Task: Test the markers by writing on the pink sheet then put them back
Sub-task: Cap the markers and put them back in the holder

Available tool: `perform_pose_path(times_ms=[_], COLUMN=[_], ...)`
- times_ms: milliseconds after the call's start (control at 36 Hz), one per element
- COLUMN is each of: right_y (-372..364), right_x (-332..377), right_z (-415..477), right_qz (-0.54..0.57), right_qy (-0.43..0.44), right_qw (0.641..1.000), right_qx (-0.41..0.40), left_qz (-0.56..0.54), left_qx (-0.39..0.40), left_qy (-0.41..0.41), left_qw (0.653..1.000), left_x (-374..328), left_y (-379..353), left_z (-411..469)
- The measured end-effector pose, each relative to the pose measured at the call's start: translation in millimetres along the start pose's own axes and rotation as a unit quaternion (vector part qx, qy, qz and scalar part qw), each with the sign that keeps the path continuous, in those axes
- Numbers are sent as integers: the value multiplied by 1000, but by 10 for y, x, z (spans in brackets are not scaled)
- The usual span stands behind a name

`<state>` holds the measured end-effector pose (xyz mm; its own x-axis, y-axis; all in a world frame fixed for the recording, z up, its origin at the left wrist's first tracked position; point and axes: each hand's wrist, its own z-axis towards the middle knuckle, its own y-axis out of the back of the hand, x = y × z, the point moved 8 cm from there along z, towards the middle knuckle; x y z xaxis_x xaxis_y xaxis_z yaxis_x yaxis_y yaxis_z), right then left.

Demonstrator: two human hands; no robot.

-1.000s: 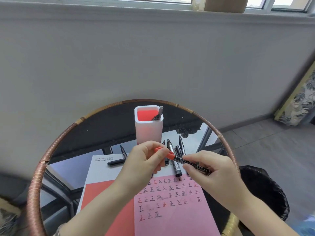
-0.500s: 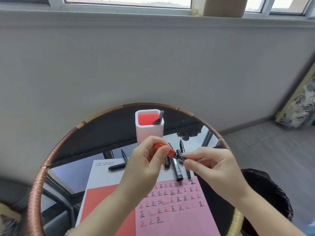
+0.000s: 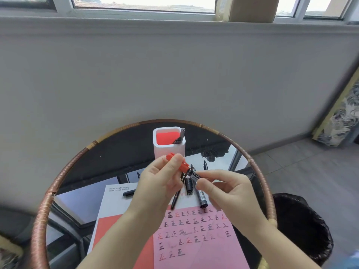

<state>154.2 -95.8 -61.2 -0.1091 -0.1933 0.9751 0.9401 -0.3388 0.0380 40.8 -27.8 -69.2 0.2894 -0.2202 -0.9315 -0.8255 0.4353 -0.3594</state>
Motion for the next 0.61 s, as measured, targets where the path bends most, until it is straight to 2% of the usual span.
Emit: perform_pose_path(times_ms=[83,194,306,389,472,611], right_y=[-50,93,426,532,511,416], right_x=[-64,-295,-615,-812,-940,-965], right_z=[18,55,88,120,172,276], right_qz=[-61,-255,-320,-377,-418,-472], right_qy=[-13,-54,-131,-161,-177,-180], right_qw=[998,965,938,912,891,863], right_qx=[16,40,-8,-24,-19,-1], left_qz=[75,98,177,250,337,480], left_qx=[-81,-162,-196,-203,-173,-137], left_qy=[-132,-286,-394,-387,-336,-229], left_qw=[985,939,880,864,862,836], left_x=[-270,-691,-985,-946,-753,-456], left_y=[120,297,420,443,386,416], left_z=[-7,17,96,302,557,834])
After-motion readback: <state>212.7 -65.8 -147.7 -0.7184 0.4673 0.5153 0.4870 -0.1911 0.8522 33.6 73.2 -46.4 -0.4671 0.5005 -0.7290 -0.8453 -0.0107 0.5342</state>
